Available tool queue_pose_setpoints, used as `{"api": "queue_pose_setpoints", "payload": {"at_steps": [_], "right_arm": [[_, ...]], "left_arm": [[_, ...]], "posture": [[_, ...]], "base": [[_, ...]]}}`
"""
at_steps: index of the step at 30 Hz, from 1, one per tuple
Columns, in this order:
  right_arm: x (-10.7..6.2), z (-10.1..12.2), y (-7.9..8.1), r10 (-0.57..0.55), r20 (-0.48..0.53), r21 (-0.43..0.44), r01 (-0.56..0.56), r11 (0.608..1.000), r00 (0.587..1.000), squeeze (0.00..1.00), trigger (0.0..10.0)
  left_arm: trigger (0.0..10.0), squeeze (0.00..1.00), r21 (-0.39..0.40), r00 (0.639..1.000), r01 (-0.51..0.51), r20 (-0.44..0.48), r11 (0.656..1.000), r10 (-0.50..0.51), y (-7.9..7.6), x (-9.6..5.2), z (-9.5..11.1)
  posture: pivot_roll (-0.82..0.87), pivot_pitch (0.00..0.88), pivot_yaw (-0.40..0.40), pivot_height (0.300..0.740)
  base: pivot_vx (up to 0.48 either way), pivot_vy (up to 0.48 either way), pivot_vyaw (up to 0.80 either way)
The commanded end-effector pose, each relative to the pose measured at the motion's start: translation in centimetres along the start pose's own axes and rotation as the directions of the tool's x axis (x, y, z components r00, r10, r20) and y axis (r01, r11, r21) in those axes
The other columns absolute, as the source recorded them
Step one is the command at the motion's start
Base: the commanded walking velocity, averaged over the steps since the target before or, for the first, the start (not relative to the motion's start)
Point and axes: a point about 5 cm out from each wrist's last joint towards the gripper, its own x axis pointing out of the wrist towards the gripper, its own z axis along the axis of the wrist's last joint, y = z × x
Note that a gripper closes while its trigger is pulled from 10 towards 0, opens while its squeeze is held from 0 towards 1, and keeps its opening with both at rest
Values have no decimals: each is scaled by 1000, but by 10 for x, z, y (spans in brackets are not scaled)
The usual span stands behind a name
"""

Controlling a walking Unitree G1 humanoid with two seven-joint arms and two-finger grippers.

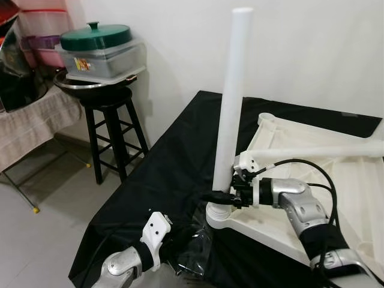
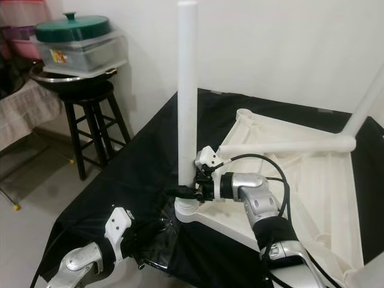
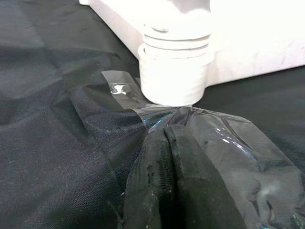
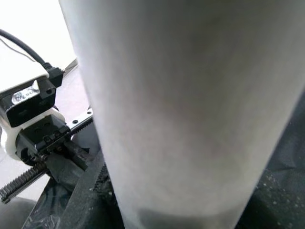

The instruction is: Building children table

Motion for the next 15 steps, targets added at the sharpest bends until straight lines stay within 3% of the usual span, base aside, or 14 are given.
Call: {"api": "queue_pose_setpoints", "payload": {"at_steps": [1,6,7,9,10,11,12,13,14,15], "right_arm": [[-6,-2,-3,-16,7,16,16,1000,1000,0,0],[-10,-24,10,-55,-17,28,55,998,998,0,0],[-8,-34,16,-93,-47,28,95,995,995,0,0],[6,-59,27,-310,-142,15,315,949,940,0,0],[21,-74,42,-576,-157,129,595,793,802,0,0],[21,-74,42,-576,-157,129,595,793,802,0,0],[23,-91,63,-791,-276,256,835,487,546,0,0],[39,-91,82,-734,-271,233,783,577,622,0,0],[39,-91,82,-734,-271,233,783,577,622,0,0],[52,-88,96,-623,-246,177,666,725,743,0,0]], "left_arm": [[10000,0,-16,1000,16,-26,1000,-17,-2,-3,-7],[10000,0,6,995,95,-28,995,-95,-6,-3,-5],[10000,0,12,994,107,-30,994,-106,-7,-4,-5],[10000,0,14,994,104,-25,994,-104,-6,-6,-5],[10000,0,9,996,85,-27,996,-85,-4,-8,-5],[10000,0,9,996,85,-27,996,-85,-4,-8,-5],[10000,0,2,997,65,-28,998,-65,-1,-9,-5],[10000,0,0,998,49,-31,999,-49,2,-8,-5],[10000,0,0,998,49,-31,999,-49,2,-8,-5],[10000,0,-2,999,36,-32,999,-37,4,-6,-5]], "posture": [[73,0,-19,740],[53,0,-15,740],[53,0,-15,740],[39,0,-26,740],[24,0,-17,740],[24,0,-17,740],[23,0,-12,740],[-20,0,23,740],[-20,0,23,740],[-5,0,-7,740]], "base": [[0,0,0],[0,0,0],[0,0,0],[0,0,0],[0,0,0],[0,0,0],[0,0,0],[0,0,0],[0,0,0],[0,0,0]]}}
